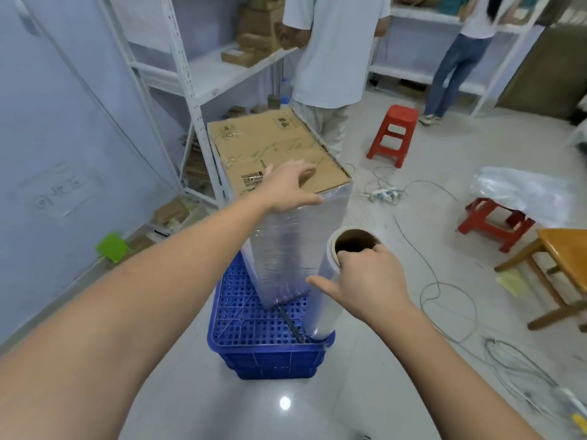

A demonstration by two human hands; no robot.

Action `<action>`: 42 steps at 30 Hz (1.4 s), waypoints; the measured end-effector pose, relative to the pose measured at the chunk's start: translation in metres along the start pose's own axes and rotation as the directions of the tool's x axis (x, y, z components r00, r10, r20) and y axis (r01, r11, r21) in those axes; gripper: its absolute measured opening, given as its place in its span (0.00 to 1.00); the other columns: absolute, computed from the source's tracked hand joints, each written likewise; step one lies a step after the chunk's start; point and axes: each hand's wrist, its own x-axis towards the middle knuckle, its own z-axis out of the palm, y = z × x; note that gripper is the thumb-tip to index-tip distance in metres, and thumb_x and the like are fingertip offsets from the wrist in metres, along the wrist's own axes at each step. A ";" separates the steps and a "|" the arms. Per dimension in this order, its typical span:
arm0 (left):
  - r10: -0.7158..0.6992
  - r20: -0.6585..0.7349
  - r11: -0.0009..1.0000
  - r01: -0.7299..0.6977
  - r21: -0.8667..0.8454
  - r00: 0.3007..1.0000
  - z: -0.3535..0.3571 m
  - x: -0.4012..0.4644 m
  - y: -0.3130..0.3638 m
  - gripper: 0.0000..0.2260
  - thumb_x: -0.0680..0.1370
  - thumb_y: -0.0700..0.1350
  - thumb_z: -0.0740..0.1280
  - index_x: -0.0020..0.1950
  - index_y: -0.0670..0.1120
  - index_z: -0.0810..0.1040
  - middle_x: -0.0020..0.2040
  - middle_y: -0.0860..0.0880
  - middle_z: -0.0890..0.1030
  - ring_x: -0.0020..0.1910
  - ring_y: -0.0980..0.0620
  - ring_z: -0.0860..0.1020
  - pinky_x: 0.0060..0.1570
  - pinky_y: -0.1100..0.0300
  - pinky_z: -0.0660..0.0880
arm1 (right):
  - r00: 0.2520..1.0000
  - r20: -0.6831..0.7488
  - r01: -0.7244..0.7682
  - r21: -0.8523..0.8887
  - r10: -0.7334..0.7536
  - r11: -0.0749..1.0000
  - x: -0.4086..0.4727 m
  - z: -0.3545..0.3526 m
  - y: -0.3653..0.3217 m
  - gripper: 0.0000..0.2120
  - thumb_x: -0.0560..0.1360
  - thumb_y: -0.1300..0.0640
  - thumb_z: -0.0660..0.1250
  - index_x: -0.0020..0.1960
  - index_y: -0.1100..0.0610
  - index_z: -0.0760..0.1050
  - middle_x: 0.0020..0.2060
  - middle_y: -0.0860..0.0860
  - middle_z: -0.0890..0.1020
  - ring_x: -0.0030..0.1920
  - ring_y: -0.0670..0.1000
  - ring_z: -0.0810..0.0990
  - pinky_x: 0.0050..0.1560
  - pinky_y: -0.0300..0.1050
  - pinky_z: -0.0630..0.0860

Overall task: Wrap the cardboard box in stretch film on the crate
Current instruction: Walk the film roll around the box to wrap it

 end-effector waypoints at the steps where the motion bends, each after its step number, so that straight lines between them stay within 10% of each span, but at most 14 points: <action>1: 0.020 0.014 0.995 -0.019 -0.096 1.000 -0.007 -0.003 -0.003 0.39 0.73 0.62 0.75 0.80 0.52 0.66 0.79 0.52 0.68 0.78 0.50 0.66 0.80 0.41 0.54 | 0.998 0.019 -0.051 -0.018 0.052 0.999 0.003 0.000 -0.005 0.33 0.70 0.23 0.53 0.34 0.53 0.70 0.27 0.47 0.74 0.31 0.49 0.72 0.39 0.45 0.66; 8: 0.083 0.245 0.844 -0.199 0.499 0.966 -0.035 -0.028 -0.052 0.48 0.73 0.75 0.64 0.84 0.62 0.42 0.85 0.51 0.44 0.84 0.45 0.45 0.80 0.40 0.43 | 0.982 0.064 -0.174 -0.027 0.175 0.984 0.010 0.001 -0.035 0.22 0.74 0.36 0.67 0.36 0.54 0.67 0.29 0.48 0.73 0.32 0.52 0.73 0.31 0.44 0.64; 16: 0.135 0.120 0.862 -0.176 0.476 0.984 -0.019 -0.033 -0.064 0.39 0.77 0.75 0.55 0.83 0.65 0.42 0.85 0.54 0.46 0.84 0.46 0.45 0.80 0.40 0.44 | 0.988 -0.075 -0.141 -0.096 0.134 0.985 0.015 0.014 -0.051 0.33 0.71 0.23 0.52 0.36 0.53 0.70 0.26 0.46 0.72 0.29 0.49 0.70 0.36 0.44 0.61; 21: 0.127 0.112 0.862 -0.166 0.478 0.985 -0.017 -0.033 -0.064 0.38 0.77 0.74 0.53 0.83 0.65 0.42 0.85 0.54 0.46 0.84 0.46 0.45 0.80 0.40 0.45 | 0.967 -0.253 -0.050 -0.109 0.021 0.993 0.017 0.022 -0.039 0.30 0.64 0.36 0.75 0.26 0.53 0.60 0.17 0.47 0.61 0.20 0.51 0.62 0.33 0.42 0.55; 28: 0.121 0.102 0.865 -0.155 0.477 0.987 -0.014 -0.028 -0.062 0.37 0.79 0.73 0.53 0.83 0.65 0.42 0.85 0.53 0.46 0.84 0.46 0.46 0.80 0.40 0.45 | 0.939 -0.327 0.109 -0.004 -0.104 0.994 0.004 0.014 -0.030 0.30 0.64 0.41 0.75 0.26 0.52 0.56 0.20 0.46 0.56 0.22 0.53 0.62 0.32 0.38 0.44; 33: 0.113 0.108 0.865 -0.151 0.478 0.988 -0.014 -0.027 -0.063 0.37 0.79 0.73 0.54 0.83 0.65 0.41 0.85 0.54 0.46 0.84 0.46 0.45 0.80 0.40 0.45 | 0.858 -0.343 0.411 0.012 -0.382 0.912 0.000 0.025 -0.043 0.26 0.68 0.42 0.71 0.29 0.51 0.57 0.20 0.46 0.60 0.22 0.52 0.60 0.33 0.42 0.67; 42: 0.122 0.091 0.864 -0.151 0.480 0.988 -0.012 -0.031 -0.065 0.37 0.79 0.72 0.54 0.83 0.64 0.42 0.85 0.54 0.46 0.84 0.46 0.45 0.80 0.40 0.44 | 0.739 -0.302 0.633 0.007 -0.602 0.774 0.004 0.024 -0.061 0.23 0.72 0.45 0.71 0.28 0.51 0.62 0.22 0.44 0.60 0.25 0.48 0.59 0.42 0.42 0.66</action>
